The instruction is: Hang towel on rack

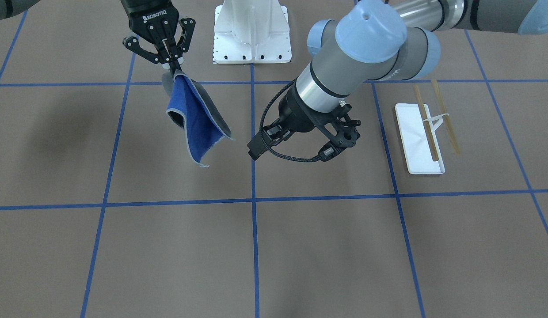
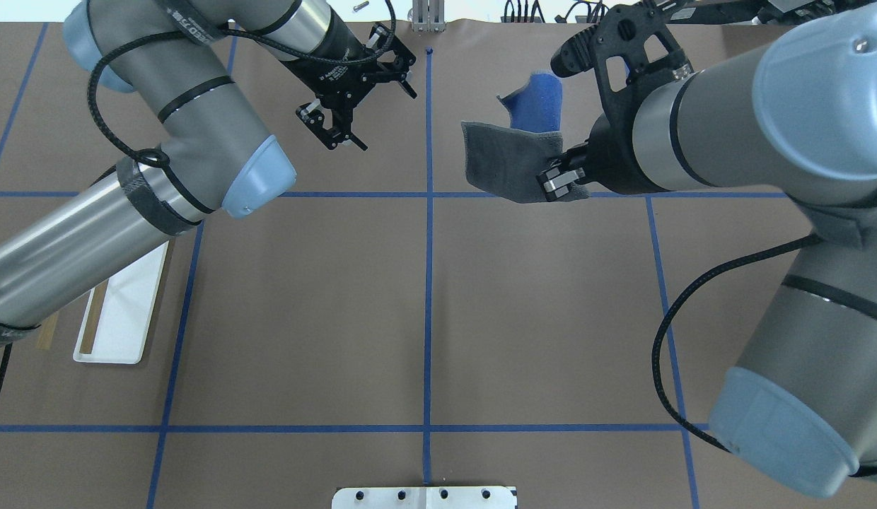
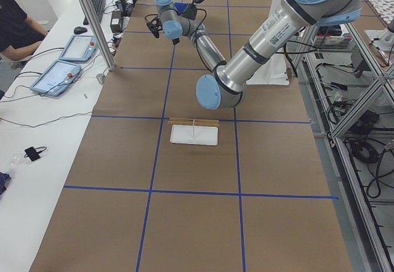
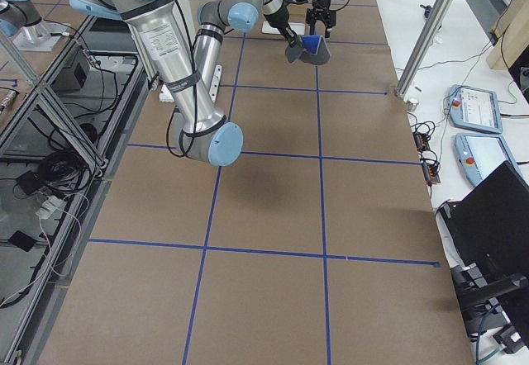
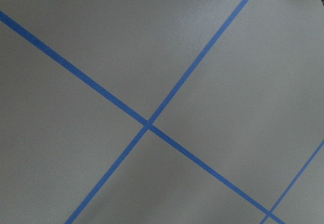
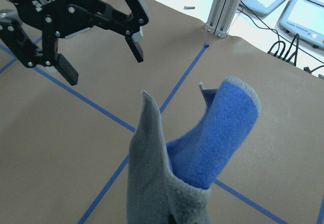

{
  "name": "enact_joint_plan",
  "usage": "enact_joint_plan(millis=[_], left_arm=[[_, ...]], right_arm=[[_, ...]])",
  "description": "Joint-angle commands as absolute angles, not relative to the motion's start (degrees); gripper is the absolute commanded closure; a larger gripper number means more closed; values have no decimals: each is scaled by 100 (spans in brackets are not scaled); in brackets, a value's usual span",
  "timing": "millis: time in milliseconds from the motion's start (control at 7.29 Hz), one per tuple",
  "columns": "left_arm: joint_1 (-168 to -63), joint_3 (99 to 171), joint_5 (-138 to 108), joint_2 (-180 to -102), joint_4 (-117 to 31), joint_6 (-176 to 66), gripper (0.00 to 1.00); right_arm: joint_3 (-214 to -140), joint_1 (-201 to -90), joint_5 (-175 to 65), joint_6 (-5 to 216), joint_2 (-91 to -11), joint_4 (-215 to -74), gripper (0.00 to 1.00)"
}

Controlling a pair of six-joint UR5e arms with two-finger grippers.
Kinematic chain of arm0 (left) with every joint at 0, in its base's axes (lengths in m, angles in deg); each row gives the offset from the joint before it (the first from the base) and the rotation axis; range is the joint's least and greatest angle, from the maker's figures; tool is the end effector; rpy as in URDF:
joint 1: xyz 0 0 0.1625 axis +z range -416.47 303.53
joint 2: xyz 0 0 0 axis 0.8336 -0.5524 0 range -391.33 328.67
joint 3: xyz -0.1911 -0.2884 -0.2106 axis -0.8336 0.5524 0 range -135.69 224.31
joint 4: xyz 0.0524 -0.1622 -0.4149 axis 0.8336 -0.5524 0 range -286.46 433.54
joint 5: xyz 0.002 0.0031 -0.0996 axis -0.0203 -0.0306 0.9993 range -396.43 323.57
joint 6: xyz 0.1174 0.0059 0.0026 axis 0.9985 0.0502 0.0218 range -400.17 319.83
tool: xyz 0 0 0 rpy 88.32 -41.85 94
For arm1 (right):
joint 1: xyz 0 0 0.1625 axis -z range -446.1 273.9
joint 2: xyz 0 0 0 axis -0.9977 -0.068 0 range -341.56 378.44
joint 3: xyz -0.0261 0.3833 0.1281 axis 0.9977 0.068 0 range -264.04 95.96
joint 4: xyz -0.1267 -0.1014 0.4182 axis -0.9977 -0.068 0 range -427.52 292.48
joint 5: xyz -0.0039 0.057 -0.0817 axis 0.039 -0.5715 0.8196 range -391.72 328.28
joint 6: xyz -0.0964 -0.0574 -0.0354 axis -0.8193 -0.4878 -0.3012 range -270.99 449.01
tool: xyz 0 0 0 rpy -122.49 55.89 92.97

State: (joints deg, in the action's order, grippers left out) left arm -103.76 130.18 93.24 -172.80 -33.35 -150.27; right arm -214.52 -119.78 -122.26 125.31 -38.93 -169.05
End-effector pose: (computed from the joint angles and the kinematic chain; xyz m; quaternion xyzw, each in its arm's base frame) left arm 0.4537 -0.5773 0.0495 -0.1618 0.5536 -0.2920 0.7629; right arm -0.3376 -0.3838 0.0620 0.3507 -0.3730 -0.1516 0.8455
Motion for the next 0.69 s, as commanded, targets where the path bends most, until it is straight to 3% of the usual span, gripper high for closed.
enact_joint_plan(millis=[0, 549], left_arm=[[-10270, 12957, 9225, -17485, -3343, -15362, 2], [-10279, 12965, 9225, -17669, -3343, -15566, 2]], right_arm=[[-21499, -11266, -11155, 12531, -3869, -16904, 100], [-21508, -11176, -10968, 12531, -3992, -16921, 100]])
